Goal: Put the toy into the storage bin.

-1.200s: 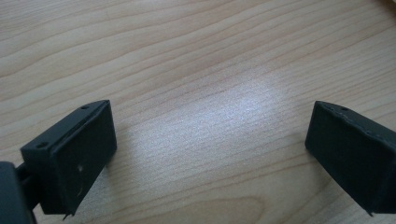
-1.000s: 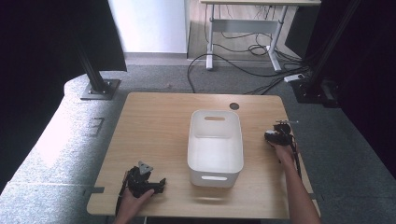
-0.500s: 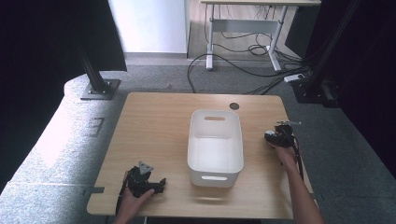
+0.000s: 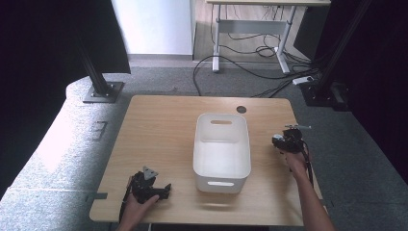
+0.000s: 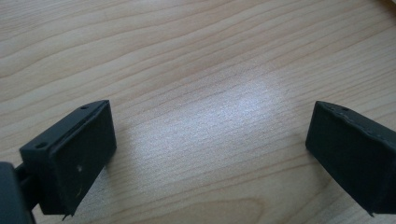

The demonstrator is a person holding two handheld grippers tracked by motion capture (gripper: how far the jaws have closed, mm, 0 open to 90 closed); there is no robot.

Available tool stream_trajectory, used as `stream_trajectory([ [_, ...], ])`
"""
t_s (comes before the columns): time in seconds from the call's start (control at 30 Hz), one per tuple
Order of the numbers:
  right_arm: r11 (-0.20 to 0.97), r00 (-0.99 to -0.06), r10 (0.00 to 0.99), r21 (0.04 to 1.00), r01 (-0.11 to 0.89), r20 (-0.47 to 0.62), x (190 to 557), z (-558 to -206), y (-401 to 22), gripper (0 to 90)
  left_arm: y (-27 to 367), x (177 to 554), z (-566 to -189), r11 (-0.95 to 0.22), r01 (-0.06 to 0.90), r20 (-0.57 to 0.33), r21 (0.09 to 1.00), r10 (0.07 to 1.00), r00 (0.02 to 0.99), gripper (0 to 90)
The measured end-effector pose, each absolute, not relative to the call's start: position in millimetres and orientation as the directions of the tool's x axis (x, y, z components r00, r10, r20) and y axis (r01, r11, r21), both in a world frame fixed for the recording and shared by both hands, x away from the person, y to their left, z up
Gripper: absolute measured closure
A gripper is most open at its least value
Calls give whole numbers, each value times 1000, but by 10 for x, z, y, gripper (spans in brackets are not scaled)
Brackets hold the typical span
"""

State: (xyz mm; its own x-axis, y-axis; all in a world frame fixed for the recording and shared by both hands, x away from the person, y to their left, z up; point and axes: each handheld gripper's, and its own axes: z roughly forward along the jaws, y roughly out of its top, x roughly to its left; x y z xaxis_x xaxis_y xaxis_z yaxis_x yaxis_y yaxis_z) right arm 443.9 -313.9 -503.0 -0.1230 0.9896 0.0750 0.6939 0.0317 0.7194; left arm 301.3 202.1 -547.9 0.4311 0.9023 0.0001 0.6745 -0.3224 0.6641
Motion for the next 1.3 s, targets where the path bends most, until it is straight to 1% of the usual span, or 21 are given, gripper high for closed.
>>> stream_trajectory([
  [0.2, 40, -124, 990, 726, 687, 62, 4398, -4976, -3119, 502, 2018, 3015, -5479, -324, 675, 1, 663, 902, 432, 17],
  [0.97, 15, -118, 989, 750, 661, 85, 4210, -4790, -3079, 501, 2015, 3014, -5479, -323, 675, 1, 663, 902, 431, 17],
  [1.07, -1, -122, 987, 760, 650, 105, 4173, -4750, -3079, 501, 2015, 3014, -5479, -323, 675, 0, 664, 902, 431, 17],
  [1.3, -3, -114, 989, 765, 644, 99, 4110, -4731, -3104, 501, 2015, 3014, -5478, -323, 676, 1, 663, 902, 431, 17],
])
